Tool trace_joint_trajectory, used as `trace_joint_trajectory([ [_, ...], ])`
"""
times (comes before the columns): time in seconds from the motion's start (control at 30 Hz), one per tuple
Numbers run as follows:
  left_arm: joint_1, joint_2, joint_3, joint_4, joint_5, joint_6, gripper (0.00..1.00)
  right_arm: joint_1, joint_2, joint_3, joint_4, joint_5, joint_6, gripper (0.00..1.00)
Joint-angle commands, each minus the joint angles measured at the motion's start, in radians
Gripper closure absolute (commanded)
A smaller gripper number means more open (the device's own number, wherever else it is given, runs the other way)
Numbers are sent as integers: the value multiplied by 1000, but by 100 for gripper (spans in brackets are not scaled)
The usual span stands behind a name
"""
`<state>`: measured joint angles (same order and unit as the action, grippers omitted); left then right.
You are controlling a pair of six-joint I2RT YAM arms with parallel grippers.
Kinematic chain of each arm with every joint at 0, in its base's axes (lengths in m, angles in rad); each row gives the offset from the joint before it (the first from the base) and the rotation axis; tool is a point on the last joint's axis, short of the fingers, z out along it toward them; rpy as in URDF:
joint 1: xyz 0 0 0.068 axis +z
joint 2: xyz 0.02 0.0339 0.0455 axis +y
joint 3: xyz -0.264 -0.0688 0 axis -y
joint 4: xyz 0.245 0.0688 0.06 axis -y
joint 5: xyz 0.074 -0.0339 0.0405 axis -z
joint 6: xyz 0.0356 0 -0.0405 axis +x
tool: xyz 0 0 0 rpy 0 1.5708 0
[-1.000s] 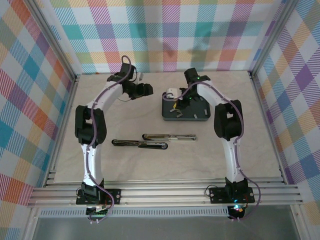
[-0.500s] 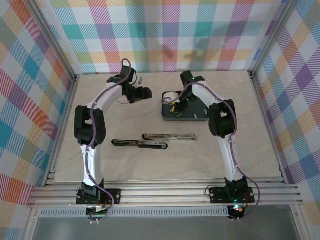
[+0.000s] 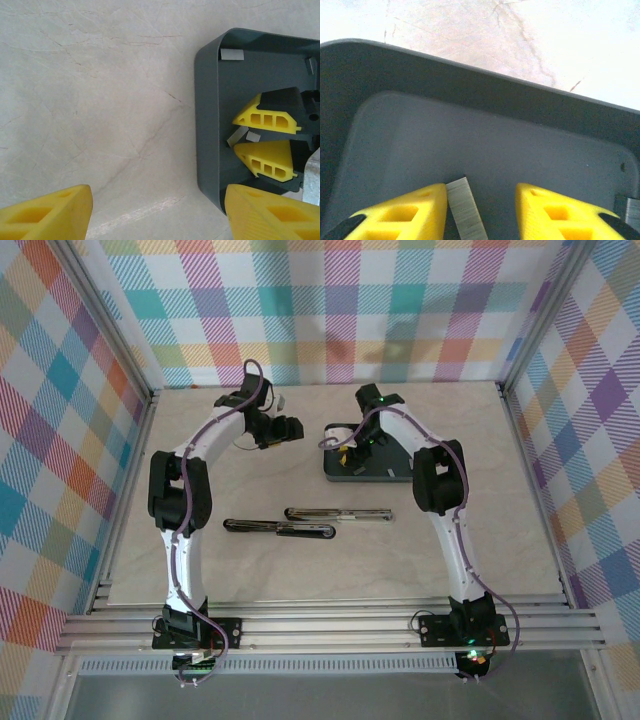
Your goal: Load the staples into the stapler
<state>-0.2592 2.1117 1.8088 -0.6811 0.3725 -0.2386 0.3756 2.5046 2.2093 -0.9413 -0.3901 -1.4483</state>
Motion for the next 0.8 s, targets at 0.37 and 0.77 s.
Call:
trace_joint_trajectory([
  [0.37,6,-42,-22,-9,-4,17,30,8,70,67,-87,5,22,62],
  [0.77,6,-42,-25,-9,-7,18,30,8,69,79,-93,1,33,76],
])
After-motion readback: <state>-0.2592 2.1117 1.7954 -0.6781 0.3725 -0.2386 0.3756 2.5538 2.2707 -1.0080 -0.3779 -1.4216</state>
